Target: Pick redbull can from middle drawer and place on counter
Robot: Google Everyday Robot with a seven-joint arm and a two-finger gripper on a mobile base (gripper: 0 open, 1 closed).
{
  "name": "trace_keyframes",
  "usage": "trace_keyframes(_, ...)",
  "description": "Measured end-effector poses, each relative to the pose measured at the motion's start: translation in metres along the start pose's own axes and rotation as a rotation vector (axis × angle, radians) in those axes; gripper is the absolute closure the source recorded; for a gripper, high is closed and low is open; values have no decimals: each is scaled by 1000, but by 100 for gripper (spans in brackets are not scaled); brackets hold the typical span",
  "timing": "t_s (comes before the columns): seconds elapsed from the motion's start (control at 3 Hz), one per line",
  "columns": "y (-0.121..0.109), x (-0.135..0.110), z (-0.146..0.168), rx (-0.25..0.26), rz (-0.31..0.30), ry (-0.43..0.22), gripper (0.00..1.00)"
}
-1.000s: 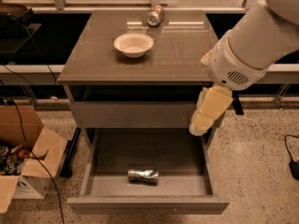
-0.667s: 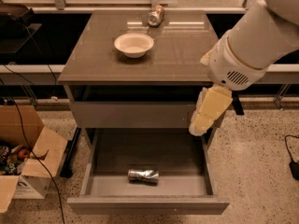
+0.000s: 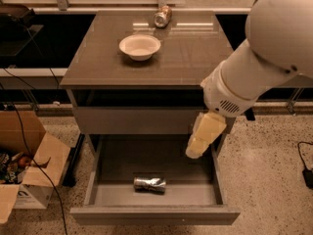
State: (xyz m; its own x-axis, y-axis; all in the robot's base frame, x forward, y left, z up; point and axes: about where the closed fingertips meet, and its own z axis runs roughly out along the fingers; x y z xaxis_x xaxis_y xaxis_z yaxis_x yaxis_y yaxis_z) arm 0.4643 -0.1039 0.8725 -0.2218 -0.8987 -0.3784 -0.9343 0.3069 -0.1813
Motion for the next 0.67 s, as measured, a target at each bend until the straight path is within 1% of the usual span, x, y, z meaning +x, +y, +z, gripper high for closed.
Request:
trace_keyframes(0.33,5,19,43,-45,6,-83,0)
trace_keyframes(0.67,5,19,43,-45,6,-83,0)
